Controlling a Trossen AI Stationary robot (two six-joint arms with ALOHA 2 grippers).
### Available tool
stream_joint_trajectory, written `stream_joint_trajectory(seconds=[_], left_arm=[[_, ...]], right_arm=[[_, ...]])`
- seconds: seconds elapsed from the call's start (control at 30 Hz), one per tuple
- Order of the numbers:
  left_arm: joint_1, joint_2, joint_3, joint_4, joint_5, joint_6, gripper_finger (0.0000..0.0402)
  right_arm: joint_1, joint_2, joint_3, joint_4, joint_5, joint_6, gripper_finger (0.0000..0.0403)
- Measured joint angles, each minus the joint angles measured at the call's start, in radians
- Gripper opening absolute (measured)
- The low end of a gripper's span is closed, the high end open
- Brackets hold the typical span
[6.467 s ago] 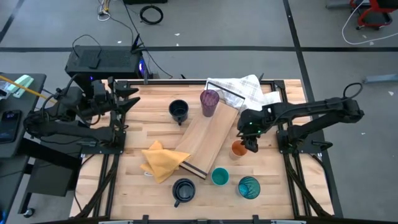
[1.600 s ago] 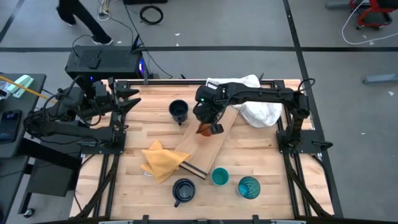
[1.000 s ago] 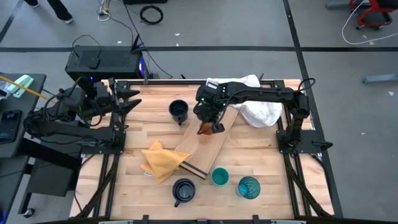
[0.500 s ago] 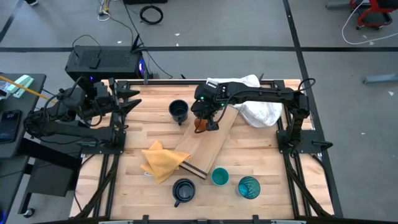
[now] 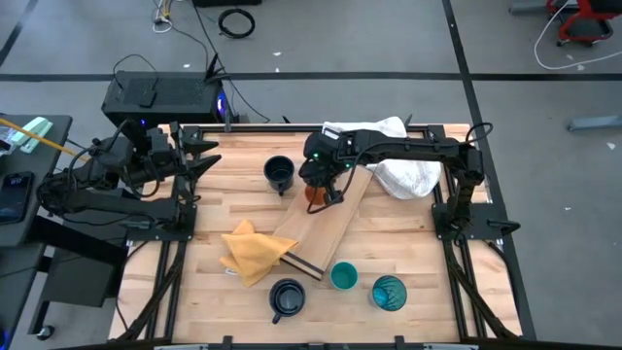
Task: Stack small to large cups/mugs on shelf
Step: Put the orange cup on the shelf
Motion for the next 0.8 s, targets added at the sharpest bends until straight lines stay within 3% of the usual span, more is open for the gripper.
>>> stream_joint_trajectory(seconds=[0.2,0.53,0.8], left_arm=[[0.0,0.0,0.0,0.0,0.0,0.0,0.0172],[0.0,0.0,0.0,0.0,0.0,0.003,0.0172],[0.0,0.0,0.0,0.0,0.0,0.002,0.0172]], right_arm=[[0.0,0.0,0.0,-0.017,0.056,-0.069,0.0],[0.0,0.0,0.0,-0.117,0.024,-0.124,0.0],[0.0,0.0,0.0,-0.084,0.044,-0.124,0.0]])
